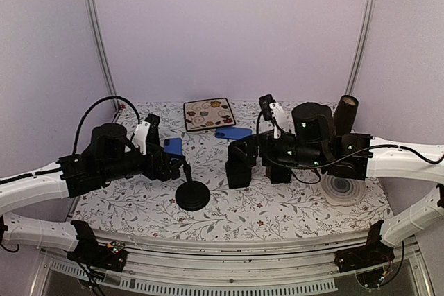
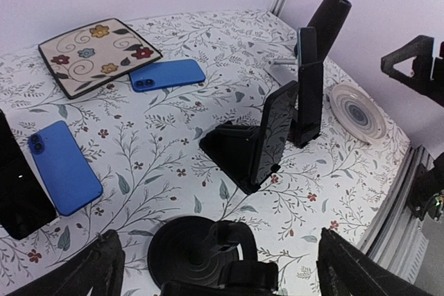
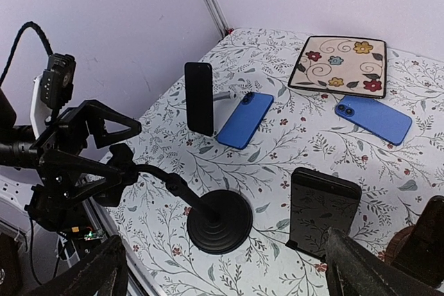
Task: Place the phone on the phone stand
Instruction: Adjust the phone stand at the center of the board.
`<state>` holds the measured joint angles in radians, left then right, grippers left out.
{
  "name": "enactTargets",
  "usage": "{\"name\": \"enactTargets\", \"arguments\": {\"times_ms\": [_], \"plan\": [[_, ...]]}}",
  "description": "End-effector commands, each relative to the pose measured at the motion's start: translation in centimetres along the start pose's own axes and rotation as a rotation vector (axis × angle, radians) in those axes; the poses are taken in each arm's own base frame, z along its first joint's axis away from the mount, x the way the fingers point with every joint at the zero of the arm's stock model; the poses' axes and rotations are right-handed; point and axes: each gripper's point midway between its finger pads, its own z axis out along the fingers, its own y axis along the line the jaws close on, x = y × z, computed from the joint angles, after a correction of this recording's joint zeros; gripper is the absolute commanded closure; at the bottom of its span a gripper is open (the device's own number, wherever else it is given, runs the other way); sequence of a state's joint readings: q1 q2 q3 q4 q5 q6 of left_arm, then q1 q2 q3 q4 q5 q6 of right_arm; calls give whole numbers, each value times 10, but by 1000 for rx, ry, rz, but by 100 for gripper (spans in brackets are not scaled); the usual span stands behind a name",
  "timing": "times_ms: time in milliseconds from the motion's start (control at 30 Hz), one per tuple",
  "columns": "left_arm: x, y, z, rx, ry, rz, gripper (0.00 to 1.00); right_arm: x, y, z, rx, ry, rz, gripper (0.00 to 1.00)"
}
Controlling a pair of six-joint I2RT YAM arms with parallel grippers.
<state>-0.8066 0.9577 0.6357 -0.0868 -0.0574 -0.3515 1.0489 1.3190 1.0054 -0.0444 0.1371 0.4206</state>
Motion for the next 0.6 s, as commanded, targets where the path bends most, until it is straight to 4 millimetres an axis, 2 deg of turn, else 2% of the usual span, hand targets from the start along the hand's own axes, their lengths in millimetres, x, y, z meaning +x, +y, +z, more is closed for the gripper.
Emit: {"name": "enactTargets", "arguments": {"times_ms": [0, 567], "plan": [[8, -8, 2, 61, 33, -51, 3, 4, -5, -4, 21, -3, -22, 1], [28, -39, -1, 83, 142, -104, 5, 8, -6, 0, 22, 4, -23, 1]]}}
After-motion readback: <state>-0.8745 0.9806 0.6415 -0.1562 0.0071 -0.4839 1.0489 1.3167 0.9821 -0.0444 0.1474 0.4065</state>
